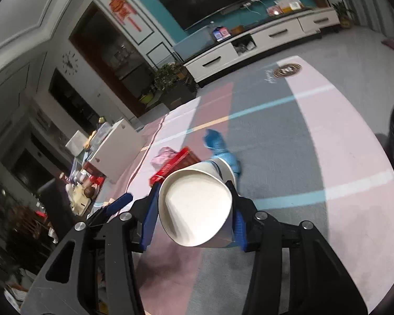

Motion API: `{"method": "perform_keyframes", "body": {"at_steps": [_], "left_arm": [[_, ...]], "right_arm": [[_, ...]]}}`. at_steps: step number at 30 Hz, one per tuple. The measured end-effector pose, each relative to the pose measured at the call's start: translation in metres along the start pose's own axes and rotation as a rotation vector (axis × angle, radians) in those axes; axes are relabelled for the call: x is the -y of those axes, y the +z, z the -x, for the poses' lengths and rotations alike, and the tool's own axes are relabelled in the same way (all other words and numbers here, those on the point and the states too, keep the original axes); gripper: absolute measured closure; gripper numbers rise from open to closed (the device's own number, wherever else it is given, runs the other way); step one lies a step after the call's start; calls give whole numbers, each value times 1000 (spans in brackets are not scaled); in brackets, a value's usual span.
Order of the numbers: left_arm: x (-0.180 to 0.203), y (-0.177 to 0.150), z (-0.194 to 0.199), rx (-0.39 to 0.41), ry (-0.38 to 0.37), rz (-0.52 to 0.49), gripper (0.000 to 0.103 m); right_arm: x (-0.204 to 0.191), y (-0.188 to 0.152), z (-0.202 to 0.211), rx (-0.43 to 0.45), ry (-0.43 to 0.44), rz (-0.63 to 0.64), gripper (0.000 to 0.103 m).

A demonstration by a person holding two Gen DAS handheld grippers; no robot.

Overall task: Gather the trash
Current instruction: 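Grasp the white paper cup with the right tool while the left tool grasps the red cigarette pack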

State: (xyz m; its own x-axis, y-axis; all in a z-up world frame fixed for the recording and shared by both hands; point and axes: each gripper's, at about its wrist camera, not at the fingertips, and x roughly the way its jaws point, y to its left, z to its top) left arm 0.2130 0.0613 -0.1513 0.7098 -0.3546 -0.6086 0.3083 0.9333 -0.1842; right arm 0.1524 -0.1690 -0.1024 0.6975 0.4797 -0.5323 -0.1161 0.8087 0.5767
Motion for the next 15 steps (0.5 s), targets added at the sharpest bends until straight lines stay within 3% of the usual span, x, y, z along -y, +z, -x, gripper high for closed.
{"method": "perform_keyframes", "body": {"at_steps": [2, 6, 9, 13, 15], "left_arm": [[-3, 3, -10, -2, -7, 2, 20], [-7, 9, -22, 9, -39, 16, 26], [-5, 12, -28, 1, -66, 12, 41], [-4, 13, -35, -35, -81, 6, 69], [-2, 11, -34, -42, -79, -2, 70]], "right_arm": [[11, 0, 4, -9, 4, -27, 54], [18, 5, 14, 6, -2, -39, 54], [23, 5, 22, 17, -2, -47, 54], [27, 4, 25, 22, -11, -60, 54], [28, 4, 26, 21, -12, -64, 53]]}}
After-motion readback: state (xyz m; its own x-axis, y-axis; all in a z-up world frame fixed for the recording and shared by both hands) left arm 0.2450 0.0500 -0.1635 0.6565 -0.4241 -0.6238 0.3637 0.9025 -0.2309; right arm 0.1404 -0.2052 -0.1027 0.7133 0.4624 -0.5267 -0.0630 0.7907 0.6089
